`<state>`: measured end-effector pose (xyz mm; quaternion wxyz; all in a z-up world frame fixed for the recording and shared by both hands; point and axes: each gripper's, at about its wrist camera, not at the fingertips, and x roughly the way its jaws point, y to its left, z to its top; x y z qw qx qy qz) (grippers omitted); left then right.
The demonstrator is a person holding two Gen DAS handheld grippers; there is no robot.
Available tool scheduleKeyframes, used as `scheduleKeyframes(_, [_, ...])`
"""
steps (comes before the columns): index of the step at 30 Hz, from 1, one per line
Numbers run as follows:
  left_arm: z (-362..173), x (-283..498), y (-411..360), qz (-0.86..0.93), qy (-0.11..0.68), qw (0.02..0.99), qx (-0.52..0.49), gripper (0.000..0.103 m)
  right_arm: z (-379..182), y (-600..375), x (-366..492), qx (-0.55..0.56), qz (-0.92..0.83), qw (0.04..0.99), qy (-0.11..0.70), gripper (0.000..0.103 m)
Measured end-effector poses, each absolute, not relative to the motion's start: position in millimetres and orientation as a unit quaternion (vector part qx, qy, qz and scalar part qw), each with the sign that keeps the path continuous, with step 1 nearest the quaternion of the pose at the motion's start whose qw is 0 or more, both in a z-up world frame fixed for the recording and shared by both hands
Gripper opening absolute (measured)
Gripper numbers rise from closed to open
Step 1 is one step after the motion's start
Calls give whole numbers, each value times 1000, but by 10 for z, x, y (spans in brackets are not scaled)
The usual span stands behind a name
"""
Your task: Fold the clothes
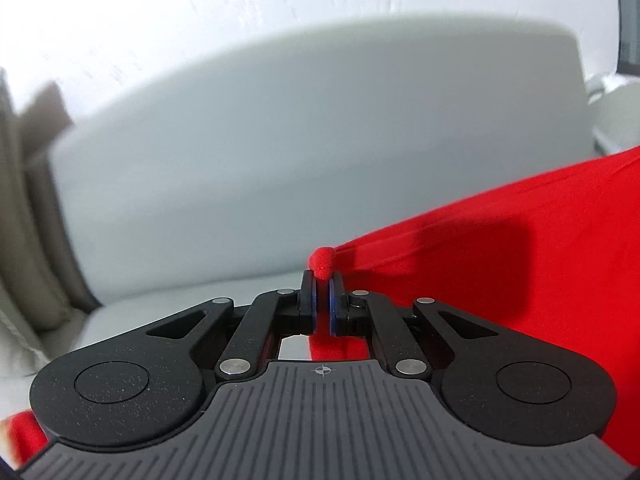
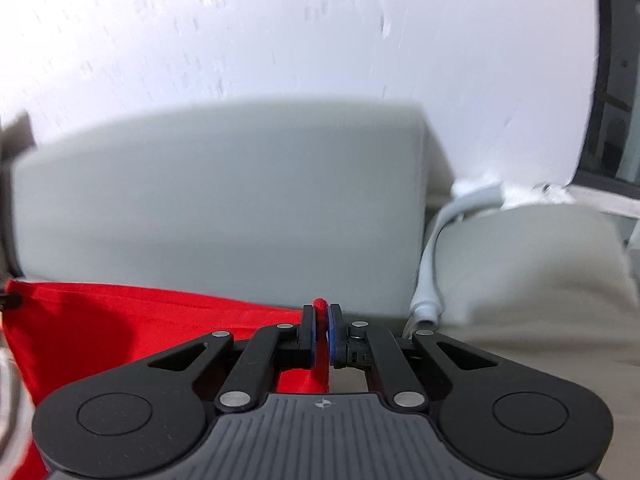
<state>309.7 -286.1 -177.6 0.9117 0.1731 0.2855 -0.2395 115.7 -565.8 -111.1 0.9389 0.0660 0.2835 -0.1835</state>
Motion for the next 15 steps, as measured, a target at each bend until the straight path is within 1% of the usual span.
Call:
scheduleKeyframes(2, [-1534,2799,-2667,-232,271,922,154,5,-914,-5527,914,67,-181,943,272,5])
scheduleKeyframes(6, [-1321,2307,-2373,-226,262,928,141,5,-647,-5230,192,78,-182,945,259,5])
scheduleKeyframes(8, [-1309,1934,-2088,-215,282,928,118,5,-670,-5180,-63,91,-184,942,264,5])
scheduleKeyframes(9, [-1307,1898,-2090,-213,287,927,114,5,-712,-5149,-223,99,-186,939,271,5])
scheduleKeyframes(11, [-1392,1510,-1841,-205,331,917,91,5,-874,-5079,-579,118,-191,929,293,5])
scheduleKeyframes(15, [-1646,1081,-1717,-201,376,898,105,5,-1196,-4966,-969,125,-202,911,337,5])
